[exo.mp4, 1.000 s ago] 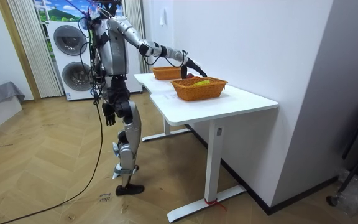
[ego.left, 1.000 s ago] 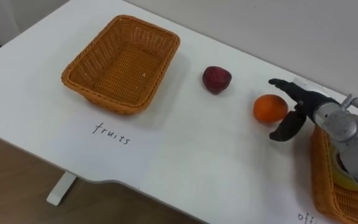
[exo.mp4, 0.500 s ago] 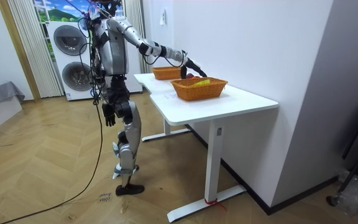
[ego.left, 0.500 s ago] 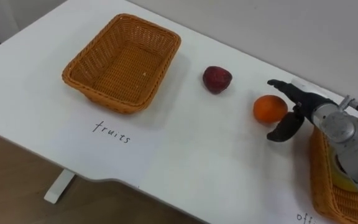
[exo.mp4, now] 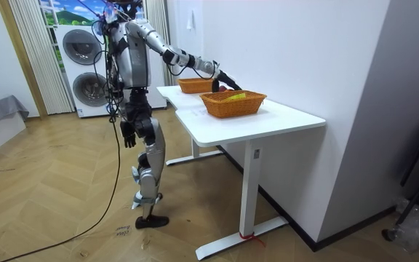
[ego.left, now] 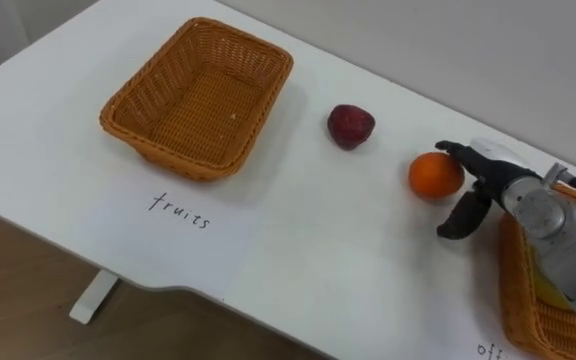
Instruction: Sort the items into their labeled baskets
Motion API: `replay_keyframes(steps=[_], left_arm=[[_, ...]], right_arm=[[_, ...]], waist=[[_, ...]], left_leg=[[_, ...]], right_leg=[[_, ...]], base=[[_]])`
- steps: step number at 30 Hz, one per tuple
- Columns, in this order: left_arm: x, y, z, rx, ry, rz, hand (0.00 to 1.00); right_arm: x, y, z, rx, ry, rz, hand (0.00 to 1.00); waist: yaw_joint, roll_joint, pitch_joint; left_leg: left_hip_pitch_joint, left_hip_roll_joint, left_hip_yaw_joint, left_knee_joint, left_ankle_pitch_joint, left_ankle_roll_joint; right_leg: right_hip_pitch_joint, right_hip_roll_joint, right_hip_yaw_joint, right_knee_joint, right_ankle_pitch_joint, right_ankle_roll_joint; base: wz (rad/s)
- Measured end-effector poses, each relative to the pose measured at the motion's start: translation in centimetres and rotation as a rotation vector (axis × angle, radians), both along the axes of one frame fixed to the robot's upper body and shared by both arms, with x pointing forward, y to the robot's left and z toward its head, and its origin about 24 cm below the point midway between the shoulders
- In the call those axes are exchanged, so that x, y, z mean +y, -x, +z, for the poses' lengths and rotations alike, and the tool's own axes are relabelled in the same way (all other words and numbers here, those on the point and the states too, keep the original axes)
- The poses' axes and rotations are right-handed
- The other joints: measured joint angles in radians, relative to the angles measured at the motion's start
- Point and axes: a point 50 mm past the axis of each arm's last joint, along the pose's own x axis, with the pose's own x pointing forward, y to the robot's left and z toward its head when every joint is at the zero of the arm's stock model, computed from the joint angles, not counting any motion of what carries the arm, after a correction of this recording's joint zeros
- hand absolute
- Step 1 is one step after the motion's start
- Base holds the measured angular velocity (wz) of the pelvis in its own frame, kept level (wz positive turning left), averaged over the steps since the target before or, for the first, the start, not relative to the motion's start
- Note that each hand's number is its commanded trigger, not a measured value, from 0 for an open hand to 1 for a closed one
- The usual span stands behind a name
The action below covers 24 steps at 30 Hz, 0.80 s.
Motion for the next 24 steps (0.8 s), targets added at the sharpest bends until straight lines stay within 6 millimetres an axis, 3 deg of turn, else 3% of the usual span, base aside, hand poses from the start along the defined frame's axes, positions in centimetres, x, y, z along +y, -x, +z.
replay_keyframes(steps=[18,19,24], left_arm=[[0.6,-0.4,0.3,0.012,-0.022,-0.064,0.0],[0.6,-0.3,0.3,0.013,-0.022,-0.064,0.0],[0.6,-0.3,0.3,0.013,-0.022,-0.063,0.0]], right_arm=[[-0.7,-1.4,1.0,-0.048,0.019,-0.047,0.0],[-0.8,-1.4,1.1,-0.055,0.021,-0.051,0.0],[-0.8,-1.5,1.1,-0.065,0.024,-0.054,0.0]], waist=[[0.016,0.011,0.0018],[0.016,0.008,-0.0014],[0.015,0.009,-0.0022]], left_leg=[[-0.034,0.0,-0.009,0.03,-0.001,0.0],[-0.034,0.0,-0.009,0.031,-0.001,0.0],[-0.035,0.001,-0.009,0.033,-0.001,0.0]], right_leg=[[-0.015,0.001,-0.004,0.001,0.005,-0.003],[-0.015,0.001,-0.005,0.001,0.005,-0.003],[-0.014,0.002,-0.005,0.001,0.006,-0.004]], base=[[0.01],[0.0],[0.0]])
